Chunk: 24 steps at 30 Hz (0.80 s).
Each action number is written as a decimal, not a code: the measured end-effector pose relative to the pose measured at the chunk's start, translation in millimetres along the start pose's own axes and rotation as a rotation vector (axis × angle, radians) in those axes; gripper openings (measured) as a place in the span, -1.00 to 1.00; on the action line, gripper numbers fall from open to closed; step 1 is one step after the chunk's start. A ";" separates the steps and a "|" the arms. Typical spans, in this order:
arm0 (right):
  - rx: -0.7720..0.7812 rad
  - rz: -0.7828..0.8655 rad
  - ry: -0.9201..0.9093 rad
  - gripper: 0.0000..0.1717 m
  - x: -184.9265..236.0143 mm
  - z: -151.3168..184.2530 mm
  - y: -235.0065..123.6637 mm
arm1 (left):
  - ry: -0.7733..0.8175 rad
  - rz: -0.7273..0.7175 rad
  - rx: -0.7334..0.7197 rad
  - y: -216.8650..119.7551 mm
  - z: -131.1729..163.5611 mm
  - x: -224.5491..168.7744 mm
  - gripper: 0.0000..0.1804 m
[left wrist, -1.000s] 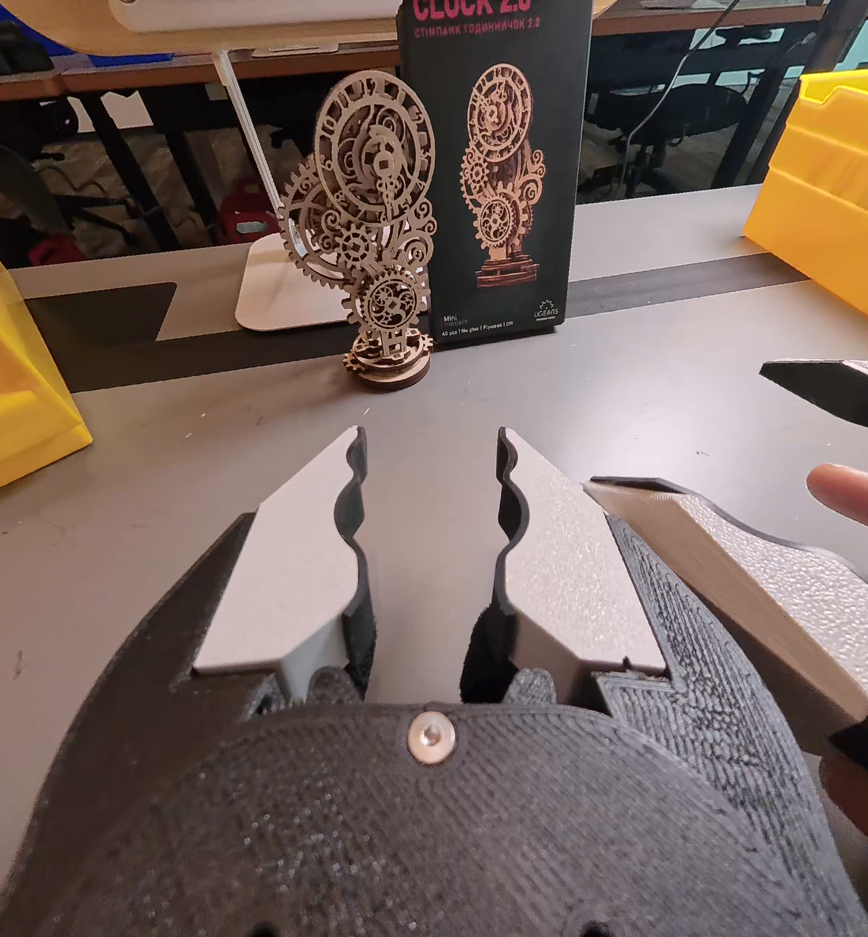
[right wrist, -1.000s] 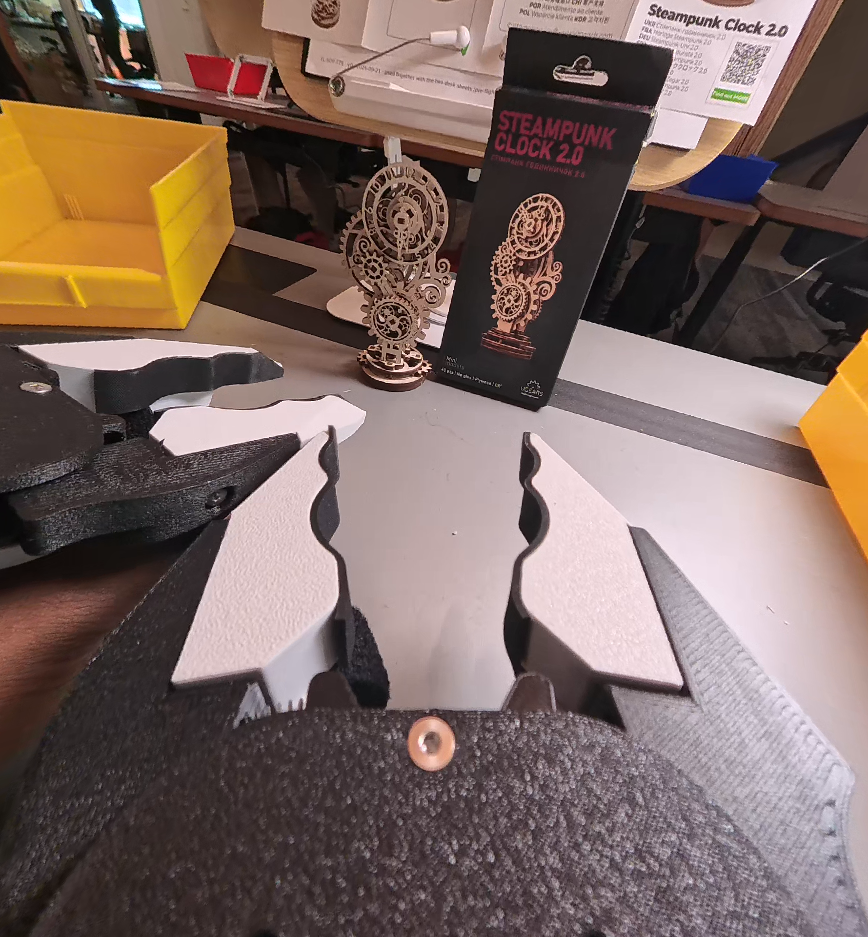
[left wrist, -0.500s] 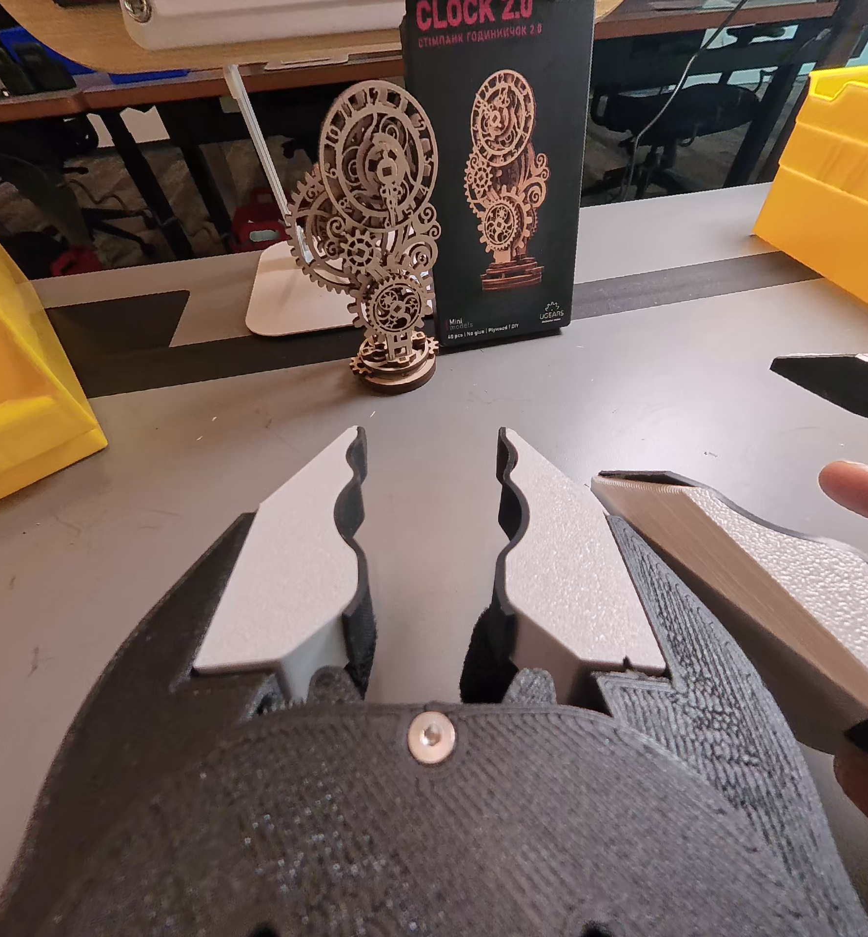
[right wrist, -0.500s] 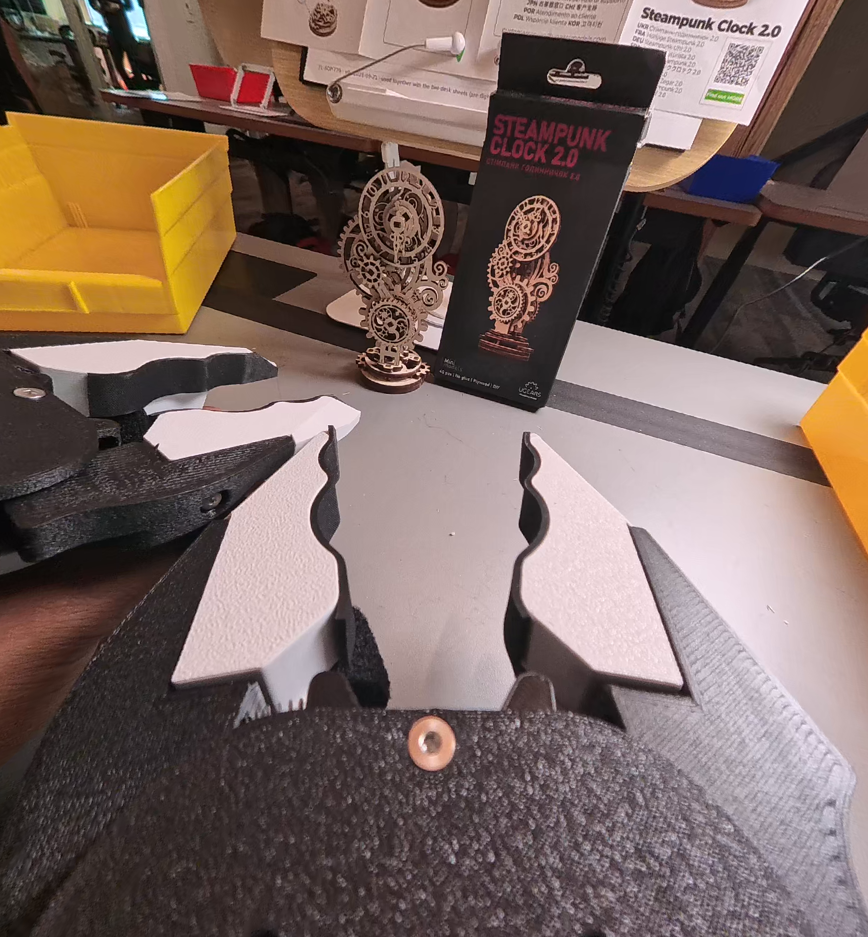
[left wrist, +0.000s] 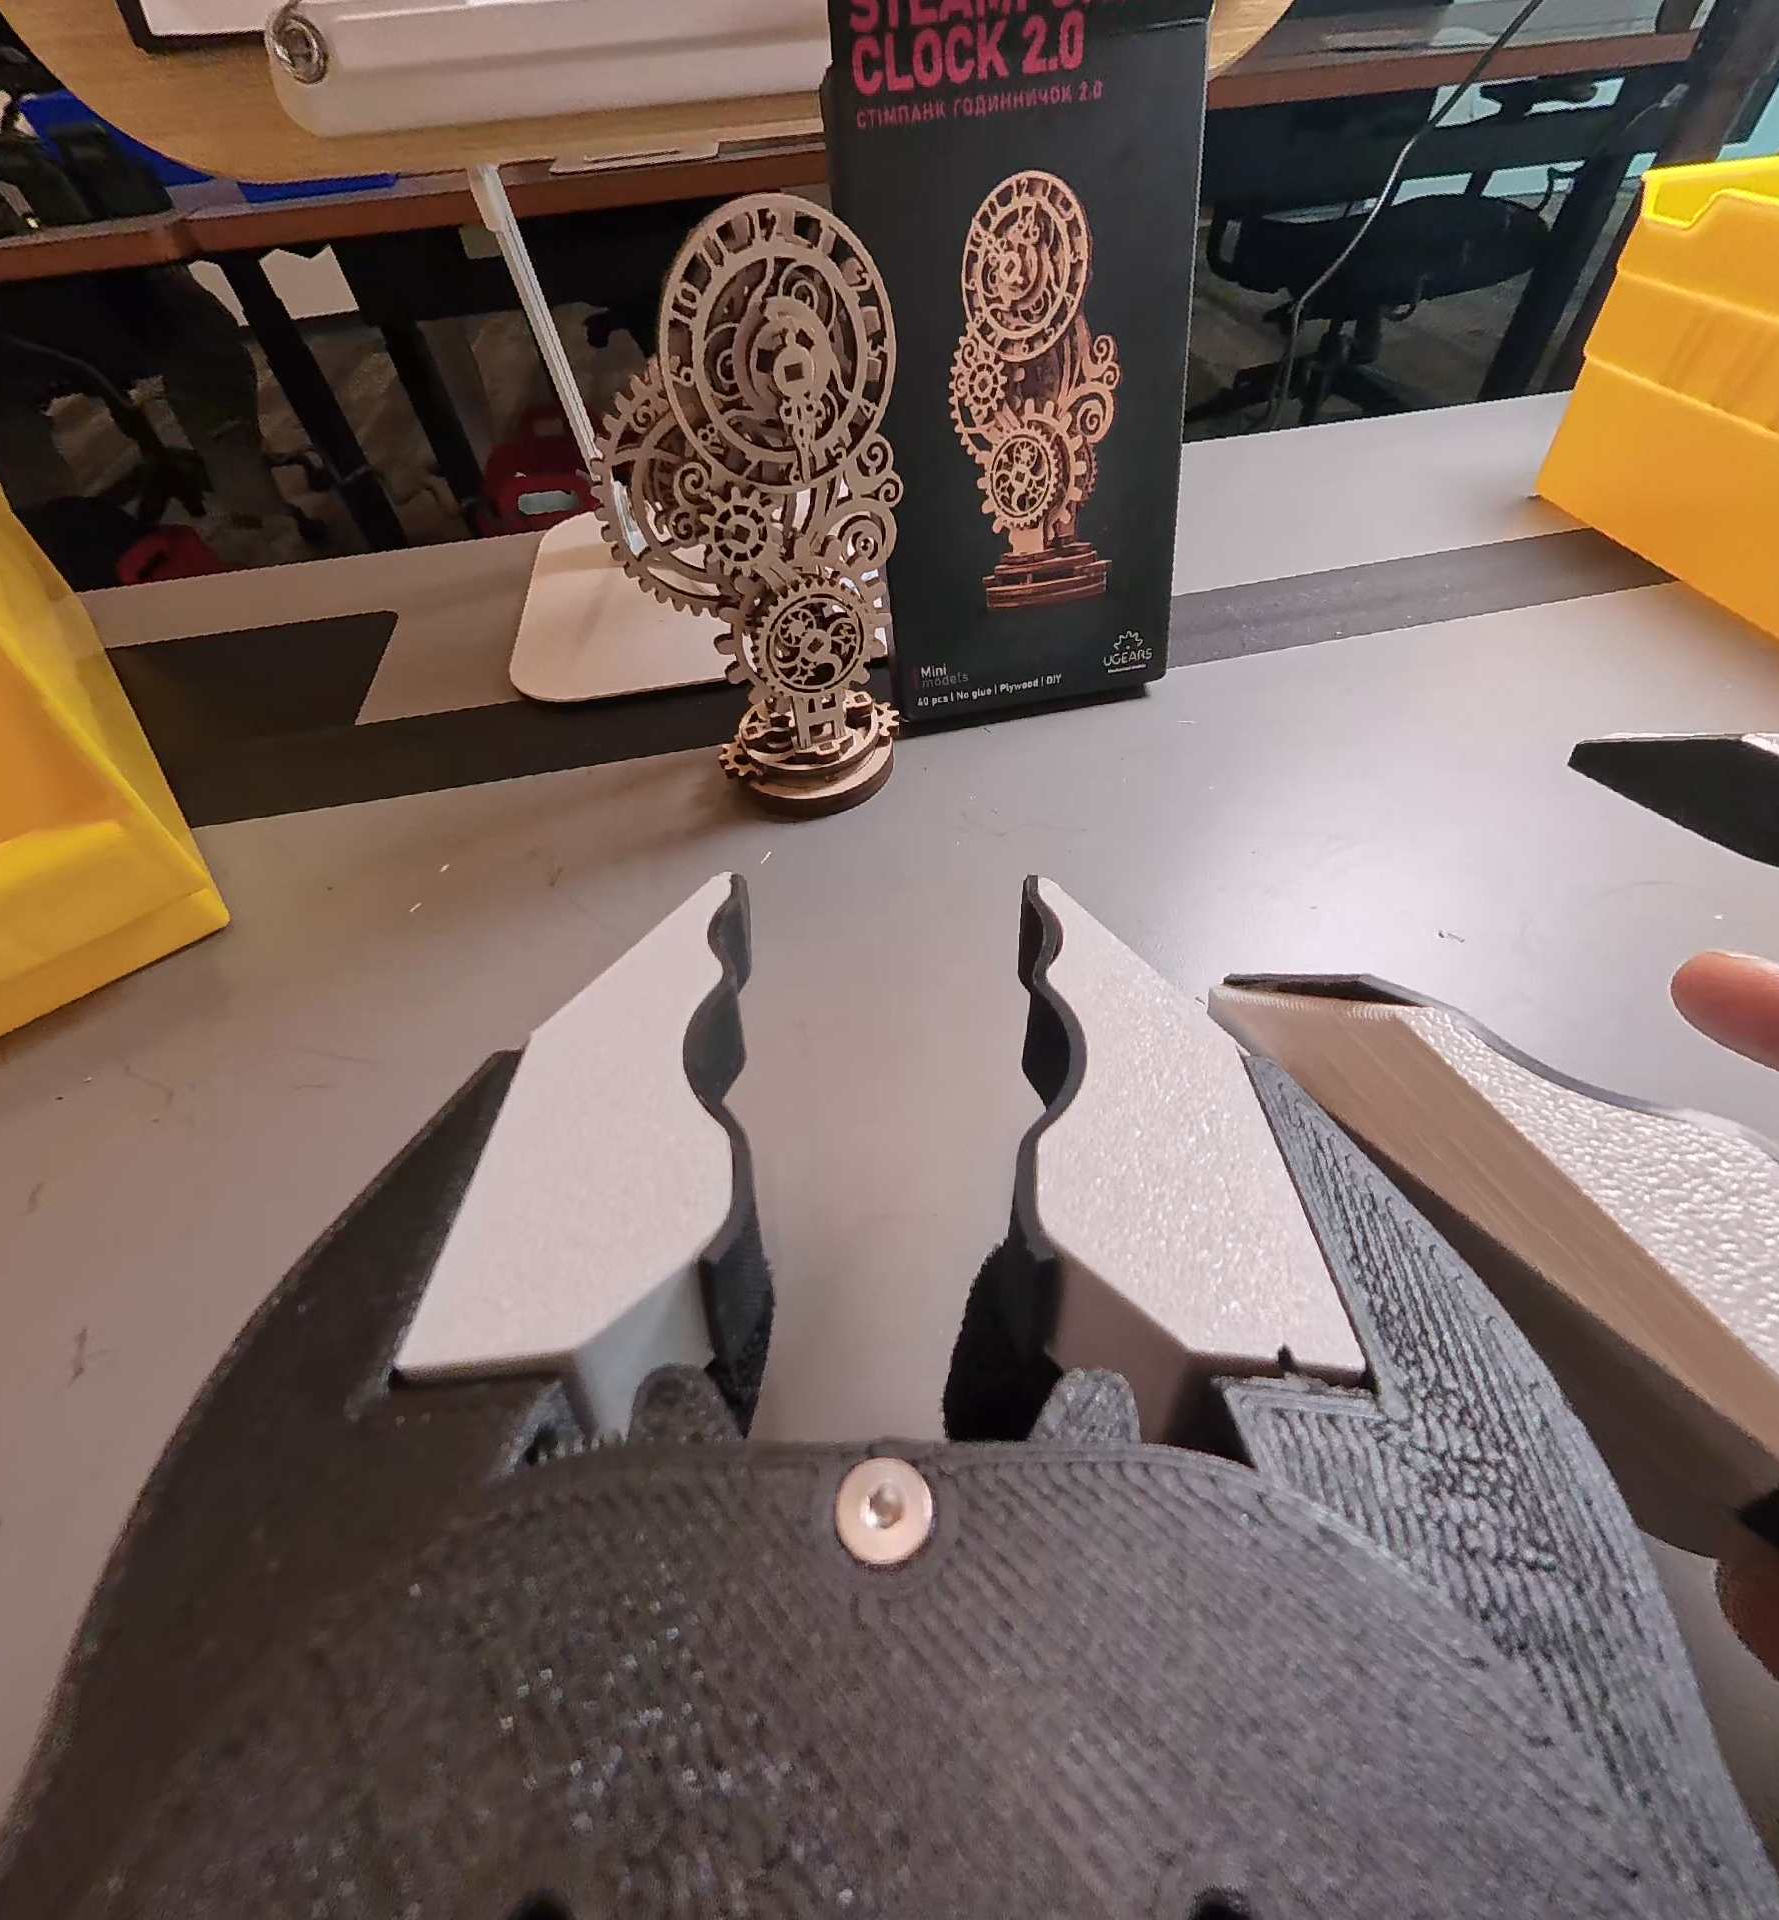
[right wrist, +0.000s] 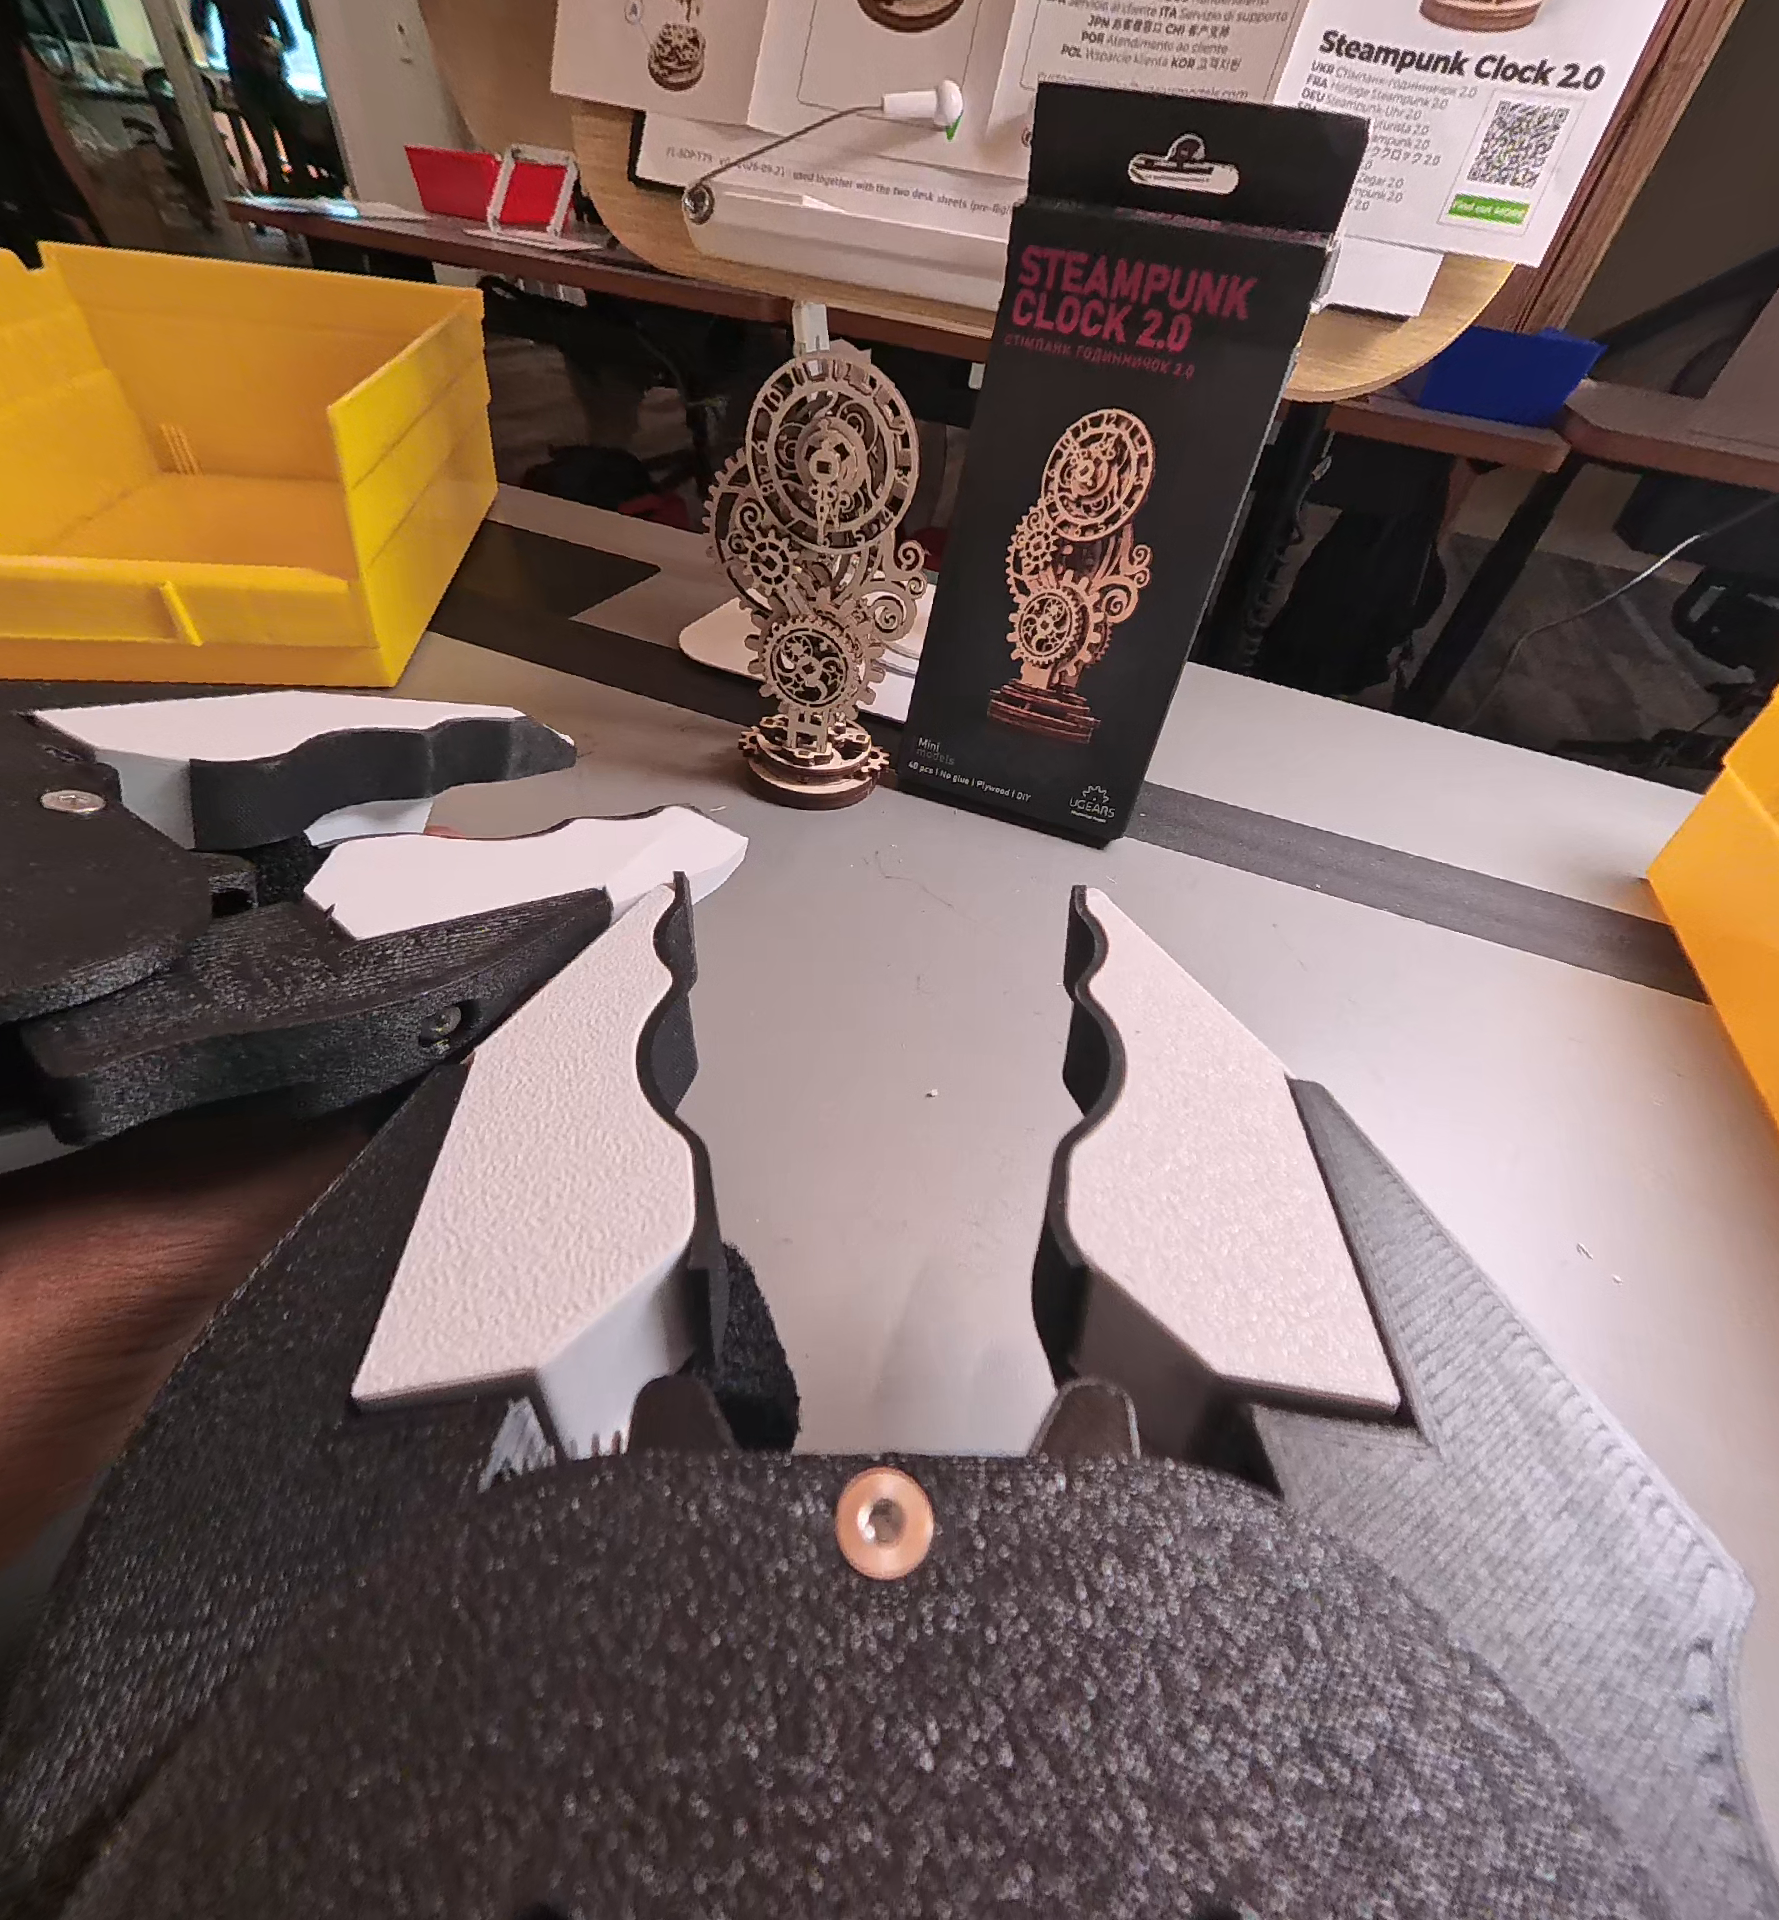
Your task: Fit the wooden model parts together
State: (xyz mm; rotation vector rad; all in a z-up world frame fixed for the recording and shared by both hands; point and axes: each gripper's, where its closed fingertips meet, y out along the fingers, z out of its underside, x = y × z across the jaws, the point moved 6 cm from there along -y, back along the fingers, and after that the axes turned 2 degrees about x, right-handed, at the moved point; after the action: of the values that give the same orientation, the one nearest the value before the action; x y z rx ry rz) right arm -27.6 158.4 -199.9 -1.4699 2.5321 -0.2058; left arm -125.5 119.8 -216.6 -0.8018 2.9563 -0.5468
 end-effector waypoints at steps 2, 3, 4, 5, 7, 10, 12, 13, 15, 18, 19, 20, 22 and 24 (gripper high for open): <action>-0.001 0.000 0.001 -0.18 0.0 0.0 0.0 | 0.000 0.000 -0.003 -0.3 -0.2 0.1 -0.43; -0.001 0.000 0.001 -0.18 -0.1 -0.1 -0.2 | 0.000 0.000 -0.004 -0.4 -0.3 0.0 -0.43; -0.003 0.000 0.001 -0.18 -0.3 -0.2 -0.3 | 0.000 0.001 -0.006 -0.6 -0.3 0.0 -0.43; -0.005 0.001 0.001 -0.18 -0.5 -0.4 -0.6 | 0.000 0.000 -0.008 -0.8 -0.5 0.0 -0.43; -0.007 0.002 0.002 -0.18 -1.0 -0.8 -1.0 | -0.001 -0.002 -0.011 -1.2 -0.7 0.2 -0.43; -0.008 0.004 0.002 -0.18 -1.4 -0.8 -1.4 | -0.005 -0.003 -0.015 -1.6 -0.9 0.7 -0.42; -0.009 0.004 0.002 -0.18 -1.4 -1.0 -1.7 | -0.005 -0.003 -0.018 -1.8 -1.1 0.8 -0.42; -0.010 0.004 0.002 -0.18 -1.3 -1.1 -1.9 | -0.005 -0.003 -0.019 -2.0 -1.1 0.8 -0.42; -0.010 0.005 0.001 -0.18 -1.2 -1.2 -2.1 | -0.006 -0.003 -0.021 -2.3 -1.2 1.0 -0.42; -0.010 0.005 0.001 -0.19 -1.0 -1.1 -2.0 | -0.009 -0.004 -0.022 -2.4 -1.2 1.2 -0.42; -0.010 0.006 0.001 -0.20 -1.0 -1.1 -2.1 | -0.010 -0.004 -0.022 -2.5 -1.2 1.3 -0.42; -0.011 0.007 0.000 -0.20 -1.0 -1.1 -2.1 | -0.010 -0.004 -0.022 -2.4 -1.1 1.2 -0.42; -0.010 0.006 0.001 -0.20 -0.9 -1.1 -2.2 | -0.010 -0.006 -0.022 -2.5 -1.1 1.4 -0.43; -0.011 0.008 0.002 -0.22 -1.2 -1.0 -2.1 | -0.011 -0.006 -0.022 -2.5 -1.1 1.5 -0.44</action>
State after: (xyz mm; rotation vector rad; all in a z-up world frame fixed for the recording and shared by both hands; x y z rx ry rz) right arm -25.5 158.4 -198.3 -1.4641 2.5442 -0.1928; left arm -125.7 117.4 -214.6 -0.8133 2.9558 -0.5092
